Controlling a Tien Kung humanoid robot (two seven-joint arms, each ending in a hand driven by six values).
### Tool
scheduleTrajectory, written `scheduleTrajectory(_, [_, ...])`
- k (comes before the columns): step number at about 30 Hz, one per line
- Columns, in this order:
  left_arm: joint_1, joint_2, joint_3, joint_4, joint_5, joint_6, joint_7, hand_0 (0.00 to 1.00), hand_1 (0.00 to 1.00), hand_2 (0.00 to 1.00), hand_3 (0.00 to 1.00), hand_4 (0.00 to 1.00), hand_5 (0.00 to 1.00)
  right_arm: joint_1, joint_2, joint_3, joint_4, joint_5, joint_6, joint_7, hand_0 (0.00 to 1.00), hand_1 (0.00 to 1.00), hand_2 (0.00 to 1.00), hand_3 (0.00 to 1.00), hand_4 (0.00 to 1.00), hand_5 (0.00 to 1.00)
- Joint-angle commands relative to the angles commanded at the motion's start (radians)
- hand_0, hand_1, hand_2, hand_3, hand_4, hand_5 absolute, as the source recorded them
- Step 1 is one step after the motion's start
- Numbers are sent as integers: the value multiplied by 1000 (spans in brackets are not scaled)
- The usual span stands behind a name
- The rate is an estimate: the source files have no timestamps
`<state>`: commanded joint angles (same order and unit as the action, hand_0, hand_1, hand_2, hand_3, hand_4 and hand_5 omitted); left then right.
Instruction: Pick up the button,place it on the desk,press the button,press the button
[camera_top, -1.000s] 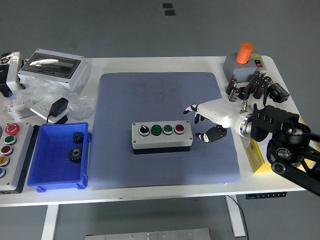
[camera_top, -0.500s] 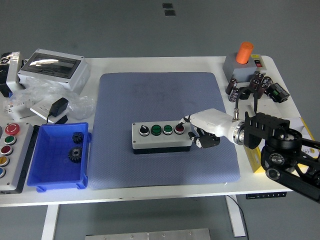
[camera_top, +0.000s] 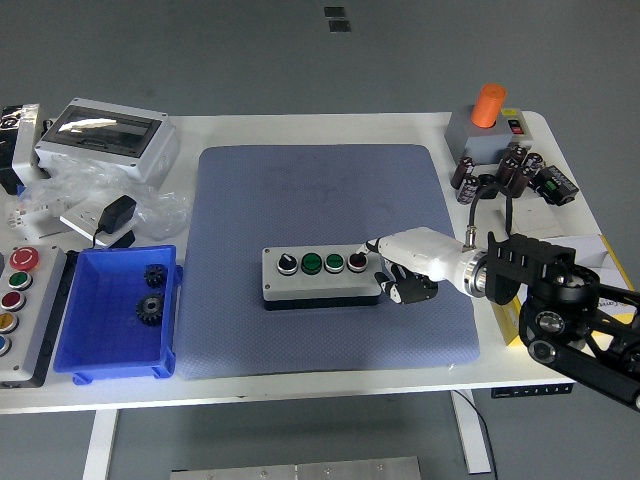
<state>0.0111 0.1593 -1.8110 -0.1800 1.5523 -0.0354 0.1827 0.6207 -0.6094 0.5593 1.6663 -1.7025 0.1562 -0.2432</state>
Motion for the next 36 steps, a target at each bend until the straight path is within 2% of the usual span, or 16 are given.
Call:
scheduleTrajectory(5, [0,-1,0,0,0,1,1,631,618,561,714,791,213,-25,9,75,3,104,-103,99,171,197,209,779,229,2])
scheduleTrajectory(9, [0,-3,1,0,0,1,1,631,618,561,714,791,213,-65,49,115,-53,202,-200,176,171,197,209,779,229,2])
scheduleTrajectory(10, [0,-4,1,0,0,1,2,631,618,561,712,791,215,-82,67,130,-74,227,-230,195,190,243,307,726,526,187])
scheduleTrajectory(15, [0,-8,3,0,-1,2,5,631,618,561,712,791,215,-179,156,229,-150,317,-364,285,190,243,307,726,526,187])
scheduleTrajectory(16, [0,-9,3,0,-1,2,6,631,618,561,712,791,218,-199,173,249,-157,327,-387,300,440,568,612,711,611,227])
scheduleTrajectory(20, [2,-8,3,0,5,2,9,631,618,561,712,791,218,-284,233,340,-174,370,-471,361,440,568,612,711,611,227])
scheduleTrajectory(21, [2,-7,1,0,8,2,10,631,618,561,712,791,218,-301,239,358,-176,375,-482,368,440,568,612,711,611,227])
scheduleTrajectory(22, [2,-5,-1,0,14,1,10,632,618,561,712,791,220,-321,243,381,-179,381,-492,374,697,721,753,728,624,279])
scheduleTrajectory(27, [-6,7,-16,0,41,-4,4,632,618,561,712,791,220,-378,245,457,-181,407,-504,391,697,721,753,728,624,279])
scheduleTrajectory(28, [-8,10,-18,0,45,-5,3,632,618,562,710,790,220,-393,248,477,-179,417,-505,397,731,740,771,731,629,295])
scheduleTrajectory(30, [-11,12,-19,0,49,-7,0,632,618,562,710,790,220,-416,252,509,-176,436,-506,408,731,740,771,731,629,295])
scheduleTrajectory(36, [-14,15,-12,0,46,-11,-5,632,618,561,709,787,220,-475,264,603,-178,512,-487,439,736,742,774,727,632,311])
